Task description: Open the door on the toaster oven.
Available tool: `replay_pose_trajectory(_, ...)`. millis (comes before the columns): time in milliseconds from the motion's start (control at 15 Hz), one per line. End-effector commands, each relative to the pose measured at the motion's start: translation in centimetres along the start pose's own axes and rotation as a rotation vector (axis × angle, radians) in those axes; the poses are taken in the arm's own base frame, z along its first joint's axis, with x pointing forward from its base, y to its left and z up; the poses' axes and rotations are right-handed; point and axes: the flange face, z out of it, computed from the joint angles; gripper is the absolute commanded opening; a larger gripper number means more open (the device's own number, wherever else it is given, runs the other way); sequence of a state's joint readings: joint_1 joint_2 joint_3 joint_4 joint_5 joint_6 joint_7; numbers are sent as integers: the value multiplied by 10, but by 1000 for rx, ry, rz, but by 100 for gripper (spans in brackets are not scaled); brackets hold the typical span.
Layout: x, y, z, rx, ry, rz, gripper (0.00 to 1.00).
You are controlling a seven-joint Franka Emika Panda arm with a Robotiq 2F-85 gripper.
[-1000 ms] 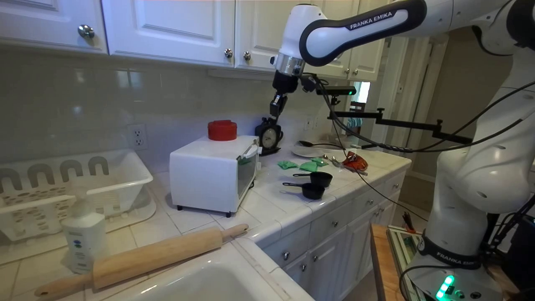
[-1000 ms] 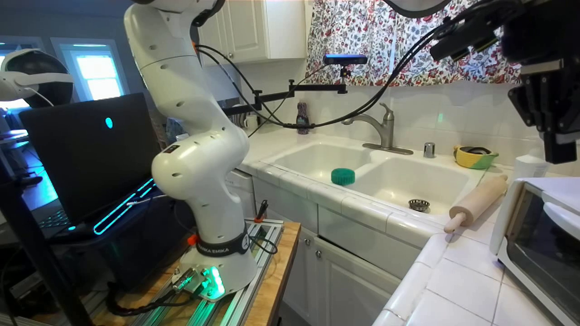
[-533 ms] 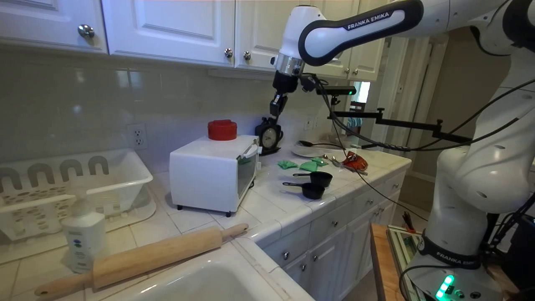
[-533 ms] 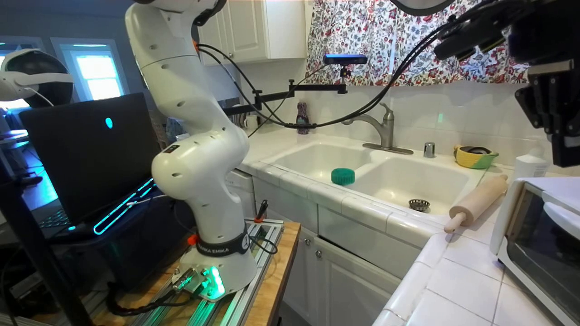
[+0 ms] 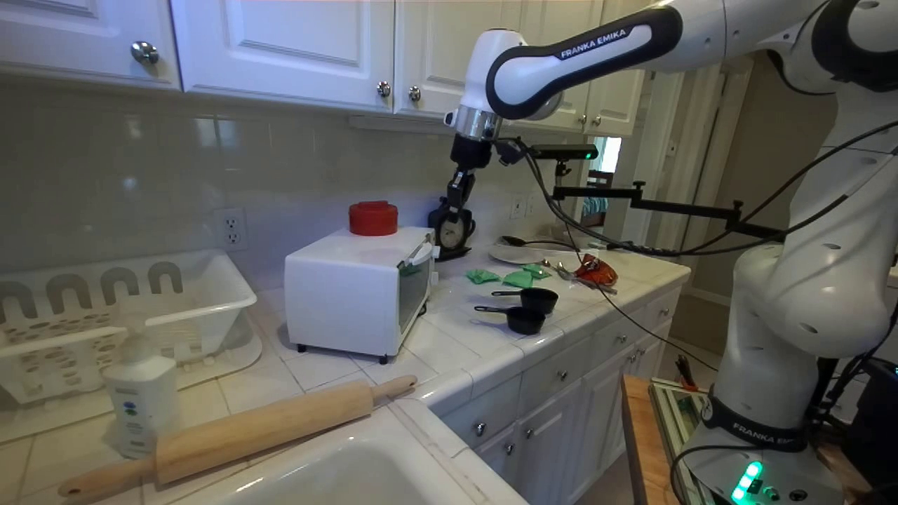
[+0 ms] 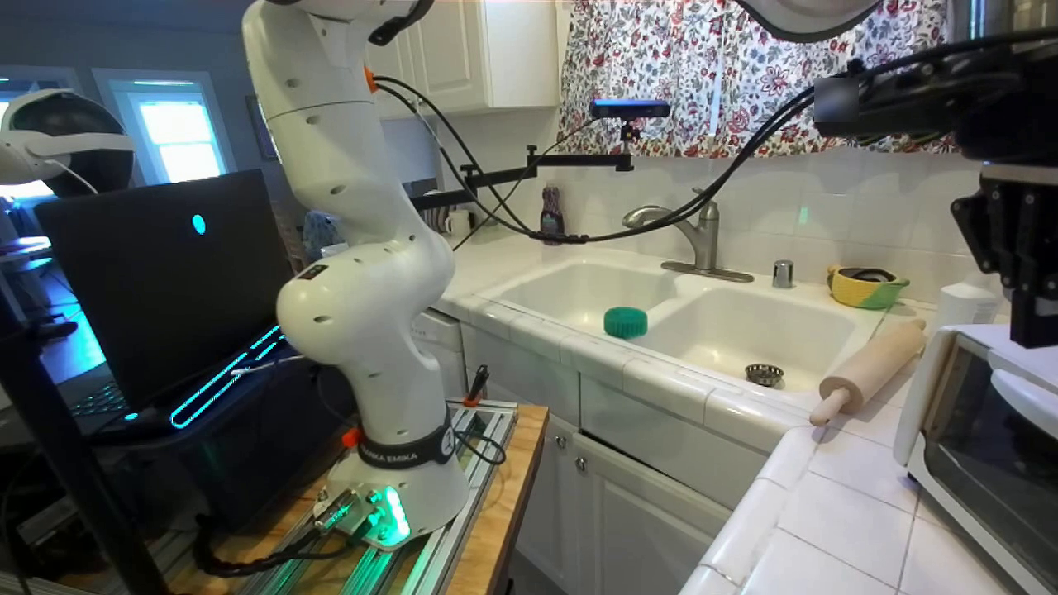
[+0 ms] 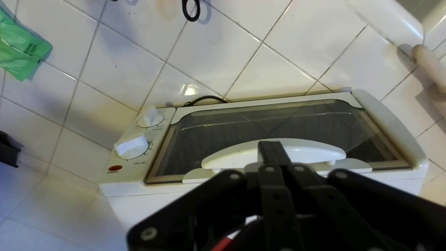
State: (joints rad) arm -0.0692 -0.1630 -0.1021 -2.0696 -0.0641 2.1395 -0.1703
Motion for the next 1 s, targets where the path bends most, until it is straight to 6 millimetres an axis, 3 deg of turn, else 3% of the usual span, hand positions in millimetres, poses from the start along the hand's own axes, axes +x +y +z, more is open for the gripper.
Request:
replay_pose_trajectory(0, 12, 2, 11, 35, -23, -28, 0)
replay_pose_trajectory(533, 22, -7, 39, 65, -38, -95, 0)
replay_pose_trajectory(933, 31, -9, 48, 66, 4, -147, 0)
